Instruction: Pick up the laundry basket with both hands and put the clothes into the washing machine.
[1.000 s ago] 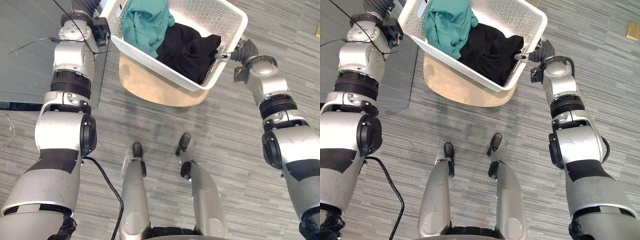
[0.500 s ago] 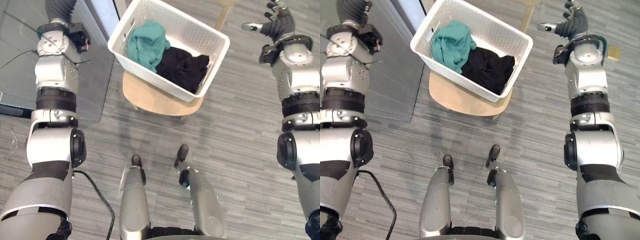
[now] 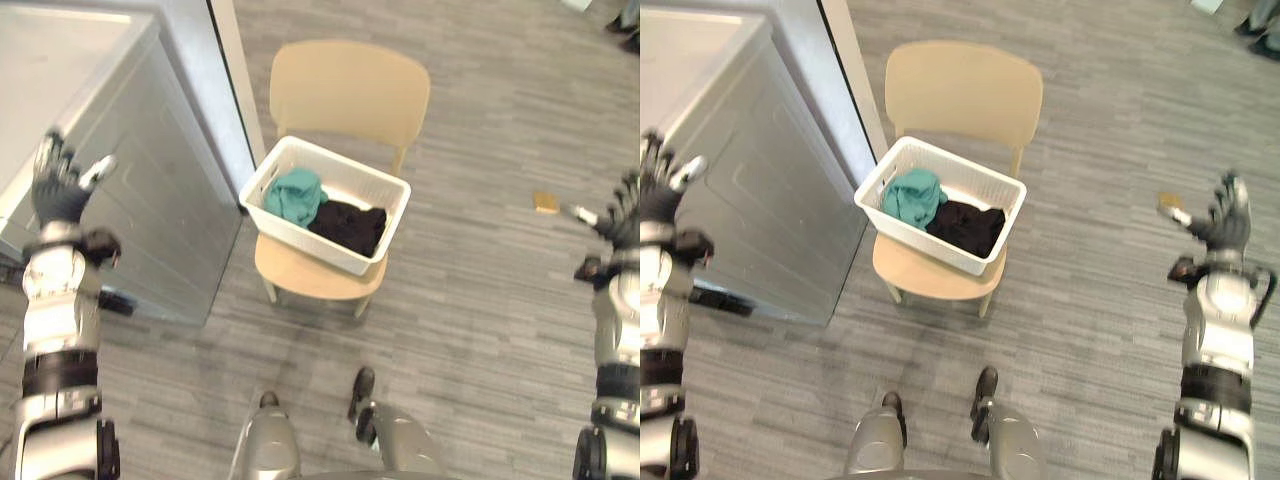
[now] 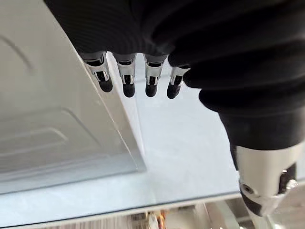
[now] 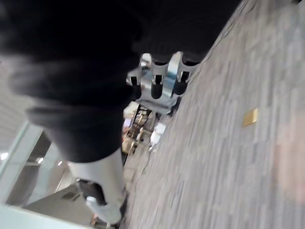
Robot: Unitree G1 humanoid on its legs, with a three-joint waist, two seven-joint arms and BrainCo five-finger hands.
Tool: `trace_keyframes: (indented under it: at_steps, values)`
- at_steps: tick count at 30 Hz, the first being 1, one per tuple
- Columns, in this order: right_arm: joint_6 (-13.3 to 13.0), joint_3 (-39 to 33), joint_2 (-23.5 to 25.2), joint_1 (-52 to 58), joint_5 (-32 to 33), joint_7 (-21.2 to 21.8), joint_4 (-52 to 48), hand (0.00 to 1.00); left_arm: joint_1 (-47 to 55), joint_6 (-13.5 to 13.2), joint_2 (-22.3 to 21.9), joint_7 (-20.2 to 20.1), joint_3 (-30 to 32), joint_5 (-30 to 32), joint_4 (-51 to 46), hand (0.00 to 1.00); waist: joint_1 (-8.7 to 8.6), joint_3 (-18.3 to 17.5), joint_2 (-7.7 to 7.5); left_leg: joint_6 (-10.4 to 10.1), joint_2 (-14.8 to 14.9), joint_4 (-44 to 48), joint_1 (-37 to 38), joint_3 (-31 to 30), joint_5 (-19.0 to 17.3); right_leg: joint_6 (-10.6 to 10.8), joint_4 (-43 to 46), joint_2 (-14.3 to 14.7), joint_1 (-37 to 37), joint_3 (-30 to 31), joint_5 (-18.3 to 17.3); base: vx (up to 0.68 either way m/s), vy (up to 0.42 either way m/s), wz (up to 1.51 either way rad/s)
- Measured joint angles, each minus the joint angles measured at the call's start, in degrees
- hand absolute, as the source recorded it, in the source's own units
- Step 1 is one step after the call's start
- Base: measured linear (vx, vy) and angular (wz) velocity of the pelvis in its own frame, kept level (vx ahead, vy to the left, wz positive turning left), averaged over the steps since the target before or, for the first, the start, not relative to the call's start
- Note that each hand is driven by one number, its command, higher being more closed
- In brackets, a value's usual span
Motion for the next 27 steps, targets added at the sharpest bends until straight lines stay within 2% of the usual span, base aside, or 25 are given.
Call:
trace_keyframes:
  at_steps: [3, 4, 6, 8, 11, 14, 17, 18, 21, 24, 25, 27]
  values:
    - [0.0, -2.1, 5.4, 7.5, -2.2, -0.4, 1.1, 0.0, 8.0, -0.1, -5.6, 0.2, 3.6, 0.0, 0.0, 0.0, 0.07, -1.7, 0.16, 0.4, -0.1, -0.7, 1.8, 0.0, -0.3, 0.1, -1.3, 0.2, 2.1, 0.1, 0.0, 0.06, 0.025, 0.03]
    - [0.0, -2.1, 7.8, 9.8, -2.7, -0.3, 3.6, 0.0, 11.1, -0.2, -8.8, 0.3, 5.1, 0.0, 1.1, 0.0, 0.11, -1.9, 0.18, 0.7, -0.1, -0.9, 2.7, 0.0, -0.4, 0.1, -1.6, 0.3, 3.2, 0.1, -0.1, 0.03, 0.031, 0.02]
    - [0.3, -2.2, 11.3, 12.5, -3.4, 0.2, 8.4, 0.0, 14.0, 0.3, -13.1, 0.3, 6.9, 0.0, 6.3, 0.0, 0.2, -2.5, 0.25, 1.0, -0.1, -1.0, 3.3, -0.1, -0.6, 0.3, -1.5, 0.3, 3.6, 0.1, -0.3, 0.01, 0.021, 0.04]
    - [1.0, -2.2, 15.0, 15.0, -5.5, 0.8, 15.3, 0.0, 16.1, 1.4, -18.2, 0.5, 8.4, 0.2, 16.6, 0.0, 0.17, -2.9, 0.75, 1.6, -0.2, -0.4, 3.7, -0.2, -1.0, 0.9, -0.2, -0.1, 3.9, -0.2, -1.5, -0.02, 0.014, 0.08]
    - [2.8, -4.1, 18.4, 17.4, -8.4, 1.4, 24.4, 0.0, 18.6, 3.5, -24.7, -0.5, 11.0, 1.9, 27.1, 0.0, 0.08, -4.4, 1.65, 2.3, 0.0, -0.1, 5.2, 0.7, -1.8, 1.2, 0.6, -1.0, 5.5, -0.8, -2.5, -0.02, 0.039, 0.12]
    - [3.9, -8.5, 20.2, 17.5, -10.0, 3.2, 35.3, 0.0, 20.1, 4.3, -29.0, -1.6, 14.4, 2.3, 35.2, 0.0, 0.04, -6.3, 2.27, 2.5, 0.0, -1.4, 6.0, 3.3, -1.8, 1.7, -0.5, -1.4, 5.8, -0.4, -2.1, -0.01, 0.027, -0.03]
    - [4.8, -10.6, 21.3, 18.3, -10.0, 4.4, 41.0, 0.0, 20.7, 4.3, -31.9, -2.0, 15.4, 2.4, 38.1, 0.0, -0.64, -7.0, 2.93, 2.4, -0.3, -3.1, 7.1, 4.7, -1.8, 2.4, -2.6, -2.1, 7.2, -0.7, -1.5, -0.01, 0.028, 0.13]
    - [5.0, -11.1, 21.6, 18.5, -10.0, 4.7, 42.7, 0.0, 21.1, 4.3, -33.2, -2.1, 15.4, 2.8, 38.7, 0.0, -1.37, -7.3, 3.27, 2.2, -0.7, -3.9, 7.7, 4.6, -1.7, 2.6, -3.1, -2.5, 7.6, -0.7, -1.4, 0.0, 0.065, 0.11]
    - [4.9, -11.2, 22.2, 18.1, -9.6, 5.5, 44.2, 0.0, 21.4, 4.2, -35.0, -3.0, 14.5, 2.8, 40.5, 0.0, -2.06, -8.1, 3.71, 1.1, -2.2, -5.5, 8.1, 3.1, -0.9, 3.2, -3.8, -3.3, 7.7, -0.8, -0.9, 0.02, 0.067, 0.02]
    - [4.8, -11.1, 22.9, 17.0, -9.1, 5.7, 45.2, 0.0, 20.7, 4.0, -35.1, -3.0, 11.4, 2.8, 40.5, 0.0, -2.36, -8.1, 3.51, 1.0, -3.7, -8.2, 8.9, 2.7, 1.1, 3.8, -3.7, -4.4, 7.4, -1.1, -0.5, 0.03, 0.062, 0.09]
    - [4.8, -10.4, 23.4, 16.5, -8.9, 5.6, 45.3, 0.0, 20.3, 3.9, -35.2, -2.9, 9.6, 2.8, 40.5, 0.0, -2.99, -7.9, 3.17, 1.3, -4.3, -9.0, 8.9, 2.7, 1.7, 4.0, -3.3, -5.2, 7.1, -1.5, -0.3, 0.03, 0.063, 0.12]
    - [4.7, -8.8, 24.0, 15.4, -9.0, 5.6, 45.2, 0.0, 19.3, 3.9, -35.2, -2.8, 6.8, 2.8, 40.5, 0.0, -3.0, -7.6, 2.57, 1.8, -5.4, -9.2, 8.9, 2.8, 2.1, 4.1, -2.0, -6.4, 6.4, -1.3, -0.3, 0.02, 0.082, 0.06]
